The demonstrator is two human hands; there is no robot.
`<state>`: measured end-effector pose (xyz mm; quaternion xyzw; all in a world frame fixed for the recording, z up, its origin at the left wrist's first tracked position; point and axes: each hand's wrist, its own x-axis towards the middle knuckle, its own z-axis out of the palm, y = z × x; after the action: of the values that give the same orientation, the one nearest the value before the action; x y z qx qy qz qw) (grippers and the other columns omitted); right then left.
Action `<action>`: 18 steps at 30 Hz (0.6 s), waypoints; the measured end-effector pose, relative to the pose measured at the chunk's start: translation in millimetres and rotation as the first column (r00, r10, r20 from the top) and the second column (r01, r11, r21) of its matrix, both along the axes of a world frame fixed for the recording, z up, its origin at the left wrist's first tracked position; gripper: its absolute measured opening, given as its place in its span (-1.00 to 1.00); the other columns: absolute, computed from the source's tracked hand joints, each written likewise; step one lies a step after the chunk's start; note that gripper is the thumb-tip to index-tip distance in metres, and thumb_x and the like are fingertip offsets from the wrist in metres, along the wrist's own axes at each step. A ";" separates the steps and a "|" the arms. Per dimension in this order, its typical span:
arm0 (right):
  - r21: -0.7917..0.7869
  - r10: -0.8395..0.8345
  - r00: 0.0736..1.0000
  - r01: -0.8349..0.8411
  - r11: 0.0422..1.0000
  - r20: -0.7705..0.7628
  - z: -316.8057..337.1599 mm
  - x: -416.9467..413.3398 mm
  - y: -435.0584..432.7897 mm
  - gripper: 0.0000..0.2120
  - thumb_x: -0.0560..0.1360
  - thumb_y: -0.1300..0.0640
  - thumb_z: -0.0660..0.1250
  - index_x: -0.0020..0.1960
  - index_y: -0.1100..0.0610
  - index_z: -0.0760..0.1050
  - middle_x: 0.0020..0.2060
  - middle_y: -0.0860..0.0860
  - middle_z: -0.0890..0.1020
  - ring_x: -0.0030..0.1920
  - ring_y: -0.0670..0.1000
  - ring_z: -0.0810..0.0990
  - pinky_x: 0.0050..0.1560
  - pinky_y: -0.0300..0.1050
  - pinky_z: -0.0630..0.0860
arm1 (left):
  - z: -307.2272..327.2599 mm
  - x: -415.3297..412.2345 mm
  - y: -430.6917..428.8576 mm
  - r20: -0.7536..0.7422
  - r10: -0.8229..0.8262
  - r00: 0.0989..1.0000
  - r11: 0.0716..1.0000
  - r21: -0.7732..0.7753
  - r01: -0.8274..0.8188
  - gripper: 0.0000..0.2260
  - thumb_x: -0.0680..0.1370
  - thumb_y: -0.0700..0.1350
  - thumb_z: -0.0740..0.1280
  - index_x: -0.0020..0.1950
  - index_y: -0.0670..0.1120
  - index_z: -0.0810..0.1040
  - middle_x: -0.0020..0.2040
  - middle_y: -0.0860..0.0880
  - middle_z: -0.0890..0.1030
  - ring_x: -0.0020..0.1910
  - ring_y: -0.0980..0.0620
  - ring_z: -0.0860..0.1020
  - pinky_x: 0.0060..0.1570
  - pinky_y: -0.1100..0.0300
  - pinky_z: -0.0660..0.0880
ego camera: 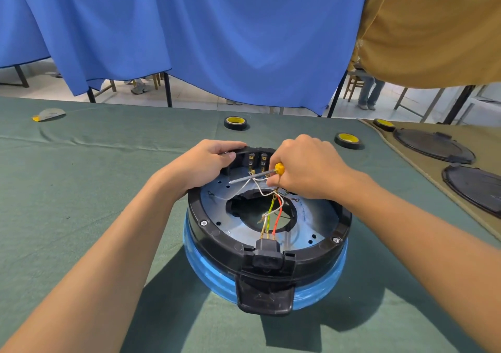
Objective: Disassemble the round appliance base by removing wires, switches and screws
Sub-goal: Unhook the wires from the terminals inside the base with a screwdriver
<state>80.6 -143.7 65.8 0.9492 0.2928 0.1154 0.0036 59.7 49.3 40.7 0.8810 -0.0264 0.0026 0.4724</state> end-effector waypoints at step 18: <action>0.395 0.017 0.998 0.006 0.919 -0.054 21.0 -10.8 -7.5 -0.85 0.46 -0.03 0.42 -0.18 0.03 0.67 -0.33 0.02 0.59 -0.11 0.15 0.53 -0.06 0.10 0.55 | -2.7 2.2 3.3 0.013 0.006 1.000 1.000 -0.017 -0.006 -0.70 0.65 -0.15 0.16 0.28 0.12 0.55 0.12 -0.02 0.64 0.14 -0.07 0.57 0.30 -0.06 0.41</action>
<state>69.8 -151.2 86.8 0.9324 0.2661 0.1453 -0.1966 61.9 52.6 38.0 0.8770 -0.0268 0.0100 0.4797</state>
